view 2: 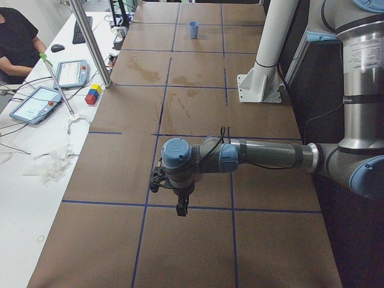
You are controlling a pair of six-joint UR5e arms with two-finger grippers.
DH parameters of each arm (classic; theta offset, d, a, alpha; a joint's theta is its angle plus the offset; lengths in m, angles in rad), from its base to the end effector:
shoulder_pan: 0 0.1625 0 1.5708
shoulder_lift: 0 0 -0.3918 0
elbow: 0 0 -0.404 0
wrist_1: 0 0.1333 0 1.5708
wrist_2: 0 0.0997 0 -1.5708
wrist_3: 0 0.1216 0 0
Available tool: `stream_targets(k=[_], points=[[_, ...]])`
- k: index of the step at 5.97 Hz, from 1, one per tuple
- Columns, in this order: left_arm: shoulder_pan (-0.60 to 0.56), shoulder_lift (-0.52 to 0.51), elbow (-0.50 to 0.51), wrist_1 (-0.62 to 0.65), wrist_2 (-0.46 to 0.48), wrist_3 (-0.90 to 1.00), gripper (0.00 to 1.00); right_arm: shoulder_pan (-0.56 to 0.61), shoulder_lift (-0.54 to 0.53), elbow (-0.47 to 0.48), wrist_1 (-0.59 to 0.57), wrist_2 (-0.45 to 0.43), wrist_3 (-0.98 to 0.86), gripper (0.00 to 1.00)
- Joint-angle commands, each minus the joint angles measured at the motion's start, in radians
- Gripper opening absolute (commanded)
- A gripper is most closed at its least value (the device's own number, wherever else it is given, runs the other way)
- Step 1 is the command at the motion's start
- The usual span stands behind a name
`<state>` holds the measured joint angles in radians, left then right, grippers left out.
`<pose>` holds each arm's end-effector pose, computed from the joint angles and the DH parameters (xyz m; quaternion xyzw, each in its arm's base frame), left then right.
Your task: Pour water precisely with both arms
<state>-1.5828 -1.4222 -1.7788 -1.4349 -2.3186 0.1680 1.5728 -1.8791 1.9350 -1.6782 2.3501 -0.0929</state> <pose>-0.0559 -0.4372 0.6225 -0.0026 0.3667 0.0586 0.9285 0.0486 -0.3795 0.6048 -0.0058 -0.3804 -0.0322 0.9242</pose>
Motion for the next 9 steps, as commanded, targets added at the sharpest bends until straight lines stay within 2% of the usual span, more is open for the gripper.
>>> stream_targets(k=[1,2,3,4,6,7,9], points=[[-0.002,0.002,-0.013,-0.005,-0.008,0.002,1.0,0.0,0.0,-0.001,0.0,0.0,0.001,1.0],[0.004,0.002,-0.031,-0.005,-0.019,0.002,1.0,0.0,0.0,-0.001,0.0,0.0,0.001,1.0],[0.015,-0.001,-0.034,-0.007,-0.104,-0.001,1.0,0.0,0.002,0.005,0.0,0.0,-0.002,1.0],[0.061,-0.006,-0.036,-0.042,-0.116,-0.021,1.0,0.0,0.003,0.021,0.002,0.0,-0.001,1.0],[0.23,-0.003,0.005,-0.331,-0.104,-0.515,1.0,-0.003,0.011,0.022,0.002,0.002,-0.004,1.0],[0.289,-0.003,0.043,-0.451,-0.102,-0.636,1.0,-0.004,0.011,0.03,0.002,0.003,-0.005,1.0],[0.395,-0.041,0.104,-0.562,-0.072,-0.822,1.0,-0.004,0.011,0.041,0.002,0.005,-0.005,1.0]])
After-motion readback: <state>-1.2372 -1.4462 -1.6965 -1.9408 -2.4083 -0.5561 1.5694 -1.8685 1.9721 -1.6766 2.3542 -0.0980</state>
